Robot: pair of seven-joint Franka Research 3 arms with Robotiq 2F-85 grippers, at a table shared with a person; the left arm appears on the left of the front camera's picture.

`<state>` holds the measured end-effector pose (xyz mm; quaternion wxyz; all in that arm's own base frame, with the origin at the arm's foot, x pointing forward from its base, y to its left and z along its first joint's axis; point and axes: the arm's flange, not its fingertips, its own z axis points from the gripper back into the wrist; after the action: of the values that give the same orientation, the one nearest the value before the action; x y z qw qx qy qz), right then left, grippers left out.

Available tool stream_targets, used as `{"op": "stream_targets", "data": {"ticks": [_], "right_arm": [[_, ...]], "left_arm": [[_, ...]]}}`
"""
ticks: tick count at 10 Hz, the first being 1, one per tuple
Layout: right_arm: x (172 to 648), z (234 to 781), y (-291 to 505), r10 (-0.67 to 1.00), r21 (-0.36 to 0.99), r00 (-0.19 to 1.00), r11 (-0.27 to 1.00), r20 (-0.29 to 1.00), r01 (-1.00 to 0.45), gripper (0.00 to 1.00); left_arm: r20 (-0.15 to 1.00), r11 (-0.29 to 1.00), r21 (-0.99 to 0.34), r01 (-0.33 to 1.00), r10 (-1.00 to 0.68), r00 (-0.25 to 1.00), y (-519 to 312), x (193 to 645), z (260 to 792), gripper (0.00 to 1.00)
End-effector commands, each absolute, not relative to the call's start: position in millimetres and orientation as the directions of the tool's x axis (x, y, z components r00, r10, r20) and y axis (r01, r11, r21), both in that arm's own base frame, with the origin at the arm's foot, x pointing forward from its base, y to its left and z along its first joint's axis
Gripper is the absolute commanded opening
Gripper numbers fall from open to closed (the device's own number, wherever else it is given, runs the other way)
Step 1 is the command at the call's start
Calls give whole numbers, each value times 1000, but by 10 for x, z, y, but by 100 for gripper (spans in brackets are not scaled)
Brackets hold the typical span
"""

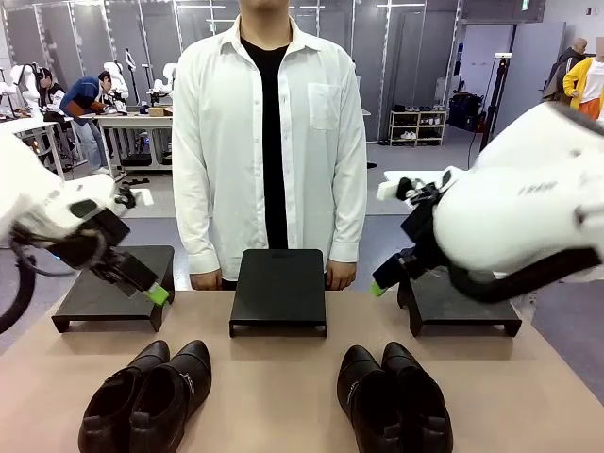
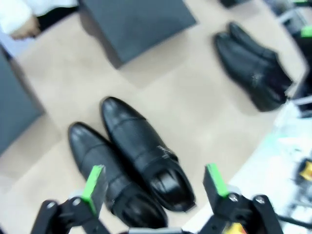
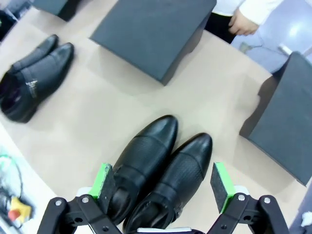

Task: Place the shoes on the stand as instructed by the person.
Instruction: Pick up one pair of Shoes and place it on the Shoes Stand indicated by the person.

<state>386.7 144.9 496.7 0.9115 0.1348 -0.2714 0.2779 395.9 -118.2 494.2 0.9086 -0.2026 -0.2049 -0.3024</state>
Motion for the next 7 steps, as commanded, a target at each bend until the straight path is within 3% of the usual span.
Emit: {"op": "stream_targets", "data": {"ticks": [1,4,5,7], "right_arm": [[3725,5115,877,369,315,742,734,559,-602,100],[3383,5072,-221,175,590,804,595,568,-546,100],[3261,4953,-607,93,659,826,556,556,-507,100],[2980,4735,-1096,2,718,840,517,543,-465,100]], "left_arm": [[485,624,-444,643,-435,758,-686,3867,5139,100],[540,411,-683,604,-273,796,301,3462,5259,100],[478,358,-758,545,-263,838,608,3276,5206,100],[503,298,-778,552,-230,833,1088,3008,5158,100]]}}
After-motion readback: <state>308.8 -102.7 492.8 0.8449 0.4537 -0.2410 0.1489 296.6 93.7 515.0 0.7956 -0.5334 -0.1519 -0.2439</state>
